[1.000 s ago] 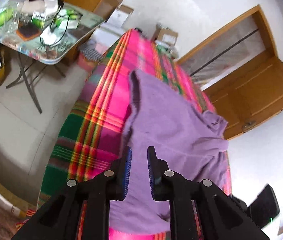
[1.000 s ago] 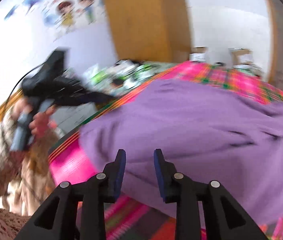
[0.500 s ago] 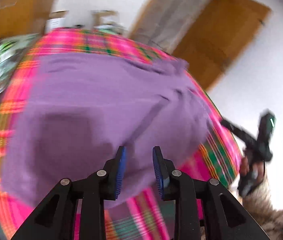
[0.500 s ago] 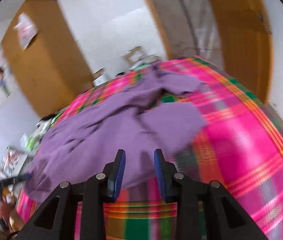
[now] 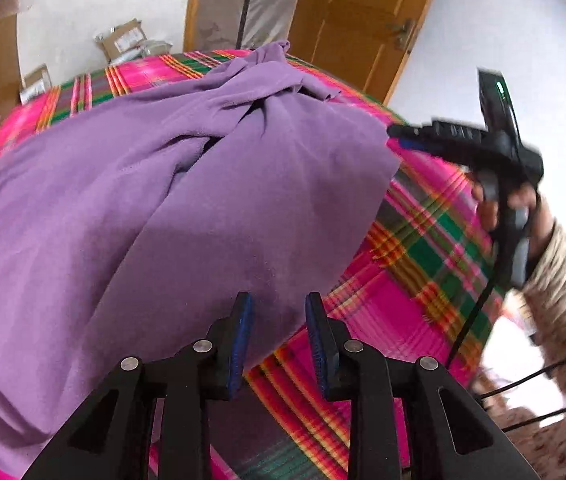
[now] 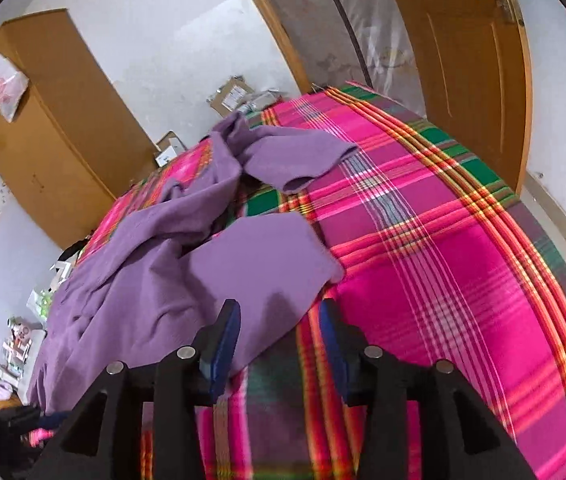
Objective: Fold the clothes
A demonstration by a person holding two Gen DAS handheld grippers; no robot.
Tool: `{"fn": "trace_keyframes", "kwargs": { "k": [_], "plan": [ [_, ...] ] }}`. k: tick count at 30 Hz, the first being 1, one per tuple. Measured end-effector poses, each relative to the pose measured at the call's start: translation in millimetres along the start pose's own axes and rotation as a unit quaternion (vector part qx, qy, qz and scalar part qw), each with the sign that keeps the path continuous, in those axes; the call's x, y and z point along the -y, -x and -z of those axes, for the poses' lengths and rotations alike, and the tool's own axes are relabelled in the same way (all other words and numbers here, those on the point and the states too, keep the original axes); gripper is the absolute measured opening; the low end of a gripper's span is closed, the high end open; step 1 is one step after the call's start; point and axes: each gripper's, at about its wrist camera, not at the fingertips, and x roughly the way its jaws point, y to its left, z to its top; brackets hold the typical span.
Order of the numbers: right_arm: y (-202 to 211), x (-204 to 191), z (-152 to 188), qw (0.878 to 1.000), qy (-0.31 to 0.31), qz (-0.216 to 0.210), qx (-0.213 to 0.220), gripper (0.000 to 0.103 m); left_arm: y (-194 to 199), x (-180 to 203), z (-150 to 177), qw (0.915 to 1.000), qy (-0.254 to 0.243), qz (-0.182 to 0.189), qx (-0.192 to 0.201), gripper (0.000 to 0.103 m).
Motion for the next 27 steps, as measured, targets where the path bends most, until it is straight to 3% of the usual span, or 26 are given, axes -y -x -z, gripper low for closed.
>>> {"fn": "trace_keyframes", "kwargs": {
  "k": [9,11,13,14,20,27],
  "plan": [
    [-27.7,-11.6,-8.5,0.999,0.014,-0.022,-0.024,0.043,-1.4,4.4,4.6,0.9996,-0.012,-0.024,-0.002,0.029],
    [-31.2,-15.5,-8.4,0.999,0.018,-0.038,-0.026,0.034,-0.3,9.7,7.5,0.999,-0.031,-0.031,-0.001,0.029],
    [-32.6,-19.0,-7.2,0.998,0.026,-0.043,-0.025,0.015,-0.5,11.0,8.7,0.9987,-0.037,-0.036,-0.001,0.029],
    [-32.2,-20.3,-6.5,0.998,0.03,-0.043,-0.023,0.011,-1.2,9.7,8.3,0.9987,-0.034,-0.037,-0.001,0.029],
    [-6.0,-17.7,-4.6,0.999,0.027,-0.038,0.017,0.002,-5.3,1.9,6.2,0.9989,-0.017,-0.043,0.001,0.029],
    [30.8,-11.0,0.5,0.998,0.03,-0.015,0.056,0.002,-6.9,-7.9,6.3,0.9991,0.01,-0.042,0.007,0.029]
  ]
}}
